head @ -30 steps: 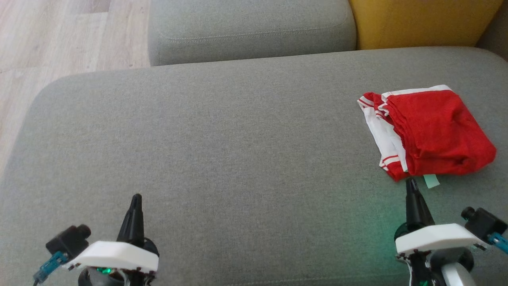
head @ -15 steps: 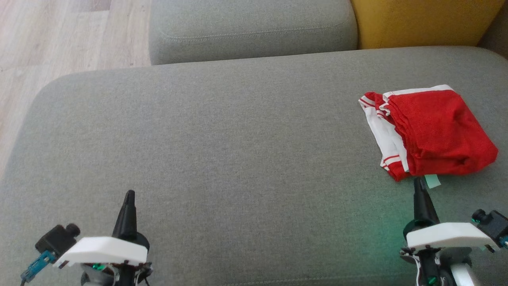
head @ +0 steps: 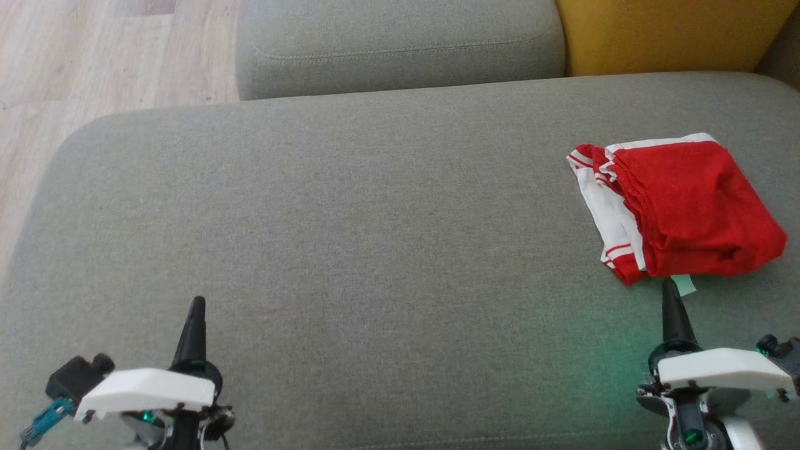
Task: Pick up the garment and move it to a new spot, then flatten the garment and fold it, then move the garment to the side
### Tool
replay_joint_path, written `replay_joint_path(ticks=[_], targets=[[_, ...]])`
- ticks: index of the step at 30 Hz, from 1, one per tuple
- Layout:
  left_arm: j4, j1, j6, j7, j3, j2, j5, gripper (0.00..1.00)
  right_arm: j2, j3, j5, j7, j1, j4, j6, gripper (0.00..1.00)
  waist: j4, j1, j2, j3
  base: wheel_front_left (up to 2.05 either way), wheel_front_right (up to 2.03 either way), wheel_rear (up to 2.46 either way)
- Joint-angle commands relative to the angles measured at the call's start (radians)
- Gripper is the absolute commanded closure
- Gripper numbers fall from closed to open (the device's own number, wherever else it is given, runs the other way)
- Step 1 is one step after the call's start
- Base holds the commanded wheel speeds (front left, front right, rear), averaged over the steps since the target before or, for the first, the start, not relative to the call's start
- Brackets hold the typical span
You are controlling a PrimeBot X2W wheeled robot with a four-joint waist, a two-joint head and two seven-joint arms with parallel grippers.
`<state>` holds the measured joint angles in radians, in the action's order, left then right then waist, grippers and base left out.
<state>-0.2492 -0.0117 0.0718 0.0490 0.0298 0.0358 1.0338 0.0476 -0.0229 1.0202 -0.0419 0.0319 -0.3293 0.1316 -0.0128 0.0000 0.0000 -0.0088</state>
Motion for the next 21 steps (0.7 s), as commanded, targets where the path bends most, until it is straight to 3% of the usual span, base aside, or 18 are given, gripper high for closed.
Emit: replay_joint_path(ticks=[1,21], targets=[[0.03,0.062,0.013,-0.008,-0.031,0.014,0.03,1.0,0.01,0.003,0.033,0.012,0.059,0.041,-0.001,1.0,0.0,0.0,0.0,0.0,0.0,0.0,0.0],[0.02,0.084,0.031,-0.068,-0.074,0.016,0.247,1.0,0.01,-0.03,0.256,0.065,0.065,0.058,-0.001,1.0,0.005,0.0,0.0,0.005,0.0,0.0,0.0]])
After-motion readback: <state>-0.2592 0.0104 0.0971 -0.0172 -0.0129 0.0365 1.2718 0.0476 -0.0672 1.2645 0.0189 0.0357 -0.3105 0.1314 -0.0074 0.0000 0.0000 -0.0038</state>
